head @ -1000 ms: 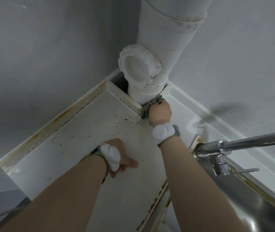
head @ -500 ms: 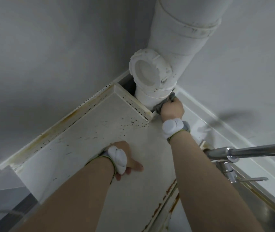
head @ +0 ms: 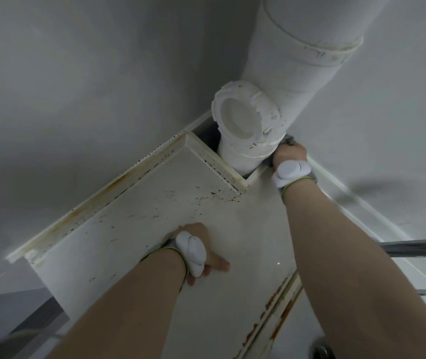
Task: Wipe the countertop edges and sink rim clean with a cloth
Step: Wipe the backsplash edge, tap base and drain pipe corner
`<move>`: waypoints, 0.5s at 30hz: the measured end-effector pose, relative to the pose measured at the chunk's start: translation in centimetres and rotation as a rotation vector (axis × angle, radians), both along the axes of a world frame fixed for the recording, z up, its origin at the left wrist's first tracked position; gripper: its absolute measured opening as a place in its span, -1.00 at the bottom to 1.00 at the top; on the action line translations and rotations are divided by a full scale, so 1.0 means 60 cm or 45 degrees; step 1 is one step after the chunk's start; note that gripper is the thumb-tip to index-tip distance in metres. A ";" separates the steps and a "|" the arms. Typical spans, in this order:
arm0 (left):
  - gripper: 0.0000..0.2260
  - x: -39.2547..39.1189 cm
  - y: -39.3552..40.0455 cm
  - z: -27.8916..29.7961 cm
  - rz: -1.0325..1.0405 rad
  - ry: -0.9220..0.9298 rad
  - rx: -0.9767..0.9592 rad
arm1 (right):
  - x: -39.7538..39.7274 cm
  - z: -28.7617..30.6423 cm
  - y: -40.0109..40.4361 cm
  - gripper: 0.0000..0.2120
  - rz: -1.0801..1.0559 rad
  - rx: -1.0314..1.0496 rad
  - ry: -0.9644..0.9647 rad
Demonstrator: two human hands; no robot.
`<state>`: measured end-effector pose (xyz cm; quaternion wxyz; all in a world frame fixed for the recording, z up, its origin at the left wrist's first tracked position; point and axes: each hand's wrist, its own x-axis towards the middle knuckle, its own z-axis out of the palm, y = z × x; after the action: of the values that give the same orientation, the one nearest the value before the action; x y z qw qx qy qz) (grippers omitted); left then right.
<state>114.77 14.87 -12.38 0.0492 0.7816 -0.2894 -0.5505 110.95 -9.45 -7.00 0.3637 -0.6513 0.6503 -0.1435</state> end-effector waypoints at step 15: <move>-0.55 -0.004 -0.009 0.028 -0.156 0.116 0.227 | -0.009 -0.021 0.080 -0.74 -0.099 0.145 -0.111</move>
<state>114.52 14.33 -10.72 -0.0413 0.7378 -0.2839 -0.6110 110.42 -4.62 -8.29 0.4222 -0.5970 0.6658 -0.1485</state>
